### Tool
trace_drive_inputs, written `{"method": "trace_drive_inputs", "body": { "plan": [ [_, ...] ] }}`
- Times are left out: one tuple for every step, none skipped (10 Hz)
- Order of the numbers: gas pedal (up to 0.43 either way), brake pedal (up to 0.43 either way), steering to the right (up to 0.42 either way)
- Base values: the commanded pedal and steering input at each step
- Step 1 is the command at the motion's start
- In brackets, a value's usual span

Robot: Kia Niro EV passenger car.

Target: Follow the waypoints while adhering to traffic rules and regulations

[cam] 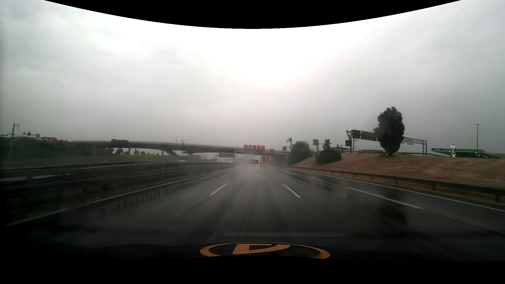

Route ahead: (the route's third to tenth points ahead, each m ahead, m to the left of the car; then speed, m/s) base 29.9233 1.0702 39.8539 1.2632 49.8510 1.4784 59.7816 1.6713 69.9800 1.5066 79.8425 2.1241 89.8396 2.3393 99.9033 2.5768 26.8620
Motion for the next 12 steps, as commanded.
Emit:
{"method": "trace_drive_inputs", "body": {
  "plan": [
    [0.110, 0.000, -0.005],
    [0.110, 0.000, -0.005],
    [0.110, 0.000, -0.004],
    [0.110, 0.000, -0.005],
    [0.087, 0.000, -0.004],
    [0.039, 0.000, -0.004],
    [0.039, 0.000, -0.003],
    [0.039, 0.000, -0.002],
    [0.039, 0.000, -0.002],
    [0.039, 0.000, -0.001],
    [0.039, 0.000, 0.000],
    [0.039, 0.000, 0.000]
  ]
}}
